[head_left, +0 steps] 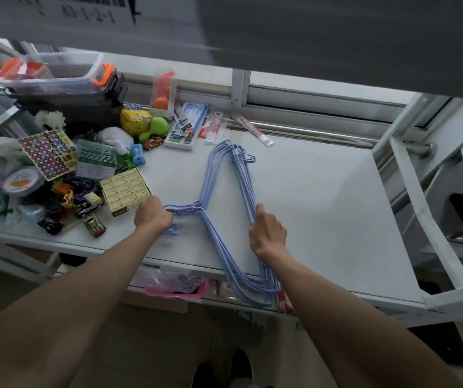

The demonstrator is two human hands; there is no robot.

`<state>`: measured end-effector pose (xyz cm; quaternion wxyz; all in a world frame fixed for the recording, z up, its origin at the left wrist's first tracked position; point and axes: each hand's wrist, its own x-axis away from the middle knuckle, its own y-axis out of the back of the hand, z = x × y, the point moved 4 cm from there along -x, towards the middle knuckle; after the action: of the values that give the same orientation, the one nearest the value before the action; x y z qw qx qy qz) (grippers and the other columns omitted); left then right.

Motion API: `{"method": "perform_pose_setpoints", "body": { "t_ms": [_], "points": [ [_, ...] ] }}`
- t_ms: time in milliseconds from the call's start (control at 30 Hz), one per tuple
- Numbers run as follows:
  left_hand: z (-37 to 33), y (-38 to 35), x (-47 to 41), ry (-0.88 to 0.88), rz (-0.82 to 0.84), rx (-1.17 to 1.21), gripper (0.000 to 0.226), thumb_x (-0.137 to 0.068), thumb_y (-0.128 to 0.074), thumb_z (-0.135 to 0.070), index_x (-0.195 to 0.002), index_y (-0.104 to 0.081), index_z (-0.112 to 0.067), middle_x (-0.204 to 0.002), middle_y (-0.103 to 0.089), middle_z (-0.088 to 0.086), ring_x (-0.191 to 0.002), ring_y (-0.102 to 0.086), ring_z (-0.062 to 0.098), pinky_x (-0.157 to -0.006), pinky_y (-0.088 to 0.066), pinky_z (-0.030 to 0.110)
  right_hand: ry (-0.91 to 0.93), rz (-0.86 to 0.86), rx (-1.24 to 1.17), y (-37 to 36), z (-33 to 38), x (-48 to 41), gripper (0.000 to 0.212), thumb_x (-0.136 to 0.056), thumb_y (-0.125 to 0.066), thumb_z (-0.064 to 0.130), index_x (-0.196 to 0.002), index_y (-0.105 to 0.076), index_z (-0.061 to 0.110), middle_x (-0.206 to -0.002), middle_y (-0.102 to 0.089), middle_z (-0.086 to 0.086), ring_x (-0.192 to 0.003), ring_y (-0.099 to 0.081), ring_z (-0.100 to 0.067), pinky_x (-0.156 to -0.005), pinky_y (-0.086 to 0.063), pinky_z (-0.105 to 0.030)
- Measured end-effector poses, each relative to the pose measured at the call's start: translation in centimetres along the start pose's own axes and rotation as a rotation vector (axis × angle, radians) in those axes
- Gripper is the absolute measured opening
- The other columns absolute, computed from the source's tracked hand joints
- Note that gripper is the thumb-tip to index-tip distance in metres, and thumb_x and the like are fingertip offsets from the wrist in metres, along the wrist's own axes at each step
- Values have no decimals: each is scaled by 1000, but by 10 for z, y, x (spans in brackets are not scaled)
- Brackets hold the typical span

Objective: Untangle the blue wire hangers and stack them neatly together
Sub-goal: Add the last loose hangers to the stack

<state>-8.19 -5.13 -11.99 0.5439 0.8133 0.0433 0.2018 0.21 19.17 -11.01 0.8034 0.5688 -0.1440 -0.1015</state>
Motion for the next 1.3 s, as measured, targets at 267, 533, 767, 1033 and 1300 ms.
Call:
{"method": "perform_pose_setpoints", "body": {
  "t_ms": [267,533,767,1033,1300],
  "points": [
    [2,2,-3,-68,-88,-73,17,-85,-60,-3,-99,-69,-3,-102,-68,17,-92,-64,34,-68,-49,34,76,85,-4,8,-6,-25,42,-101,-30,39,-107,-59,8,-110,-63,-21,-99,-61,-40,-74,-40,-39],
    [-4,1,-9,-123,-132,-168,20,-88,-51,7,-97,-67,-2,-99,-67,17,-91,-65,33,-71,-53,36,88,96,124,37,-9,-96,30,-85,-50,6,-114,-45,2,-109,-58,-19,-85,-55,-34,-67,-40,-35],
    [-7,-3,-12,-251,-155,-225,28,-91,-44,3,-100,-69,-8,-98,-67,14,-91,-65,31,-73,-52,36,207,159,46,30,32,-159,38,-83,-54,3,-119,-42,4,-114,-56,-18,-91,-52,-32,-69,-42,-35],
    [-4,-7,-11,-392,-112,-247,23,-86,-61,-5,-100,-71,-20,-101,-68,10,-96,-66,29,-78,-54,35,380,97,-19,23,47,-187,61,-79,-61,-1,-137,-50,18,-127,-59,-18,-113,-58,-37,-91,-51,-43],
    [-4,-7,-12,-364,-72,-152,34,-78,-66,0,-109,-69,-15,-104,-69,12,-92,-67,29,-74,-56,32,403,19,117,27,46,-200,24,-80,-60,-4,-91,-43,8,-97,-58,-24,-86,-58,-41,-61,-42,-37]
  ]
}}
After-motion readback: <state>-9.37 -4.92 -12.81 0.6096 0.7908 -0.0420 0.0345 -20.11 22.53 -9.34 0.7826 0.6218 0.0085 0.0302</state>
